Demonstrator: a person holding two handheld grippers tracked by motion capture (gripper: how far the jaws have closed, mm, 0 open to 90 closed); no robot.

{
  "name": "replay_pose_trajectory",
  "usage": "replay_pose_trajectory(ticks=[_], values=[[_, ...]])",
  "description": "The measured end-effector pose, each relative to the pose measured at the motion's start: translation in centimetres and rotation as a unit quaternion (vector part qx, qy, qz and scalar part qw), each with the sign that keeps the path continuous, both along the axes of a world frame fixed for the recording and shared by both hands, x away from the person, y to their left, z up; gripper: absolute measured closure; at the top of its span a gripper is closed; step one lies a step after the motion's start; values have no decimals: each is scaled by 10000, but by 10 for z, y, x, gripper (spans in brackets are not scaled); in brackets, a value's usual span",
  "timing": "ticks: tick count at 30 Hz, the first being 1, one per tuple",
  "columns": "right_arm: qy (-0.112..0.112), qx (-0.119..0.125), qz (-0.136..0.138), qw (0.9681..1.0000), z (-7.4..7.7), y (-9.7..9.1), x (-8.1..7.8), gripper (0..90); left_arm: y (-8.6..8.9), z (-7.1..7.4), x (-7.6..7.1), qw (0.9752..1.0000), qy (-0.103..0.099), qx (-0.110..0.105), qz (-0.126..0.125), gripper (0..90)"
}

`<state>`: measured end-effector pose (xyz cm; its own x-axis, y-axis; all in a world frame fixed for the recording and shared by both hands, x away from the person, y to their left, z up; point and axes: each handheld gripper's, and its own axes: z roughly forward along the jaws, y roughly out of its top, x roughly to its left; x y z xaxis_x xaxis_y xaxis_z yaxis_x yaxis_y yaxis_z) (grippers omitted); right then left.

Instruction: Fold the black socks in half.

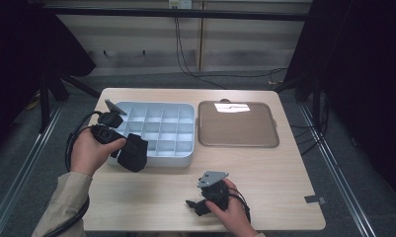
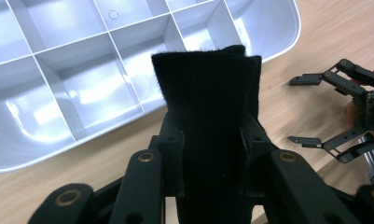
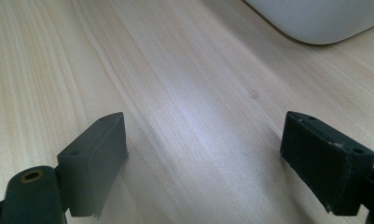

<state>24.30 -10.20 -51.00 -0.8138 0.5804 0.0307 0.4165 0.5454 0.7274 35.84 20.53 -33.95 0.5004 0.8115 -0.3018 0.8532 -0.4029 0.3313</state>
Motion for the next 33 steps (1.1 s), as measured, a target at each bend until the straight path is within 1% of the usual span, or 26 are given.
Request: replay_pose_trajectory(ticks=[1,9,11,15,23,28,33], values=[[0,0,0,10000,0,0,0,140,0,0,1,10000,35,-2,-4,681],[-1,1,-1,10000,0,0,0,140,4,4,7,9999,-14,78,90,681],[-1,1,0,10000,0,0,0,140,6,5,9,9999,-35,67,118,681],[1,0,2,10000,0,0,0,140,8,6,12,9998,0,113,144,682],[17,-11,13,10000,0,0,0,140,14,6,19,9996,26,118,256,682],[17,-12,13,10000,0,0,0,140,17,6,23,9996,2,99,277,682],[16,-11,13,10000,0,0,0,140,19,6,27,9994,-11,130,308,682]])
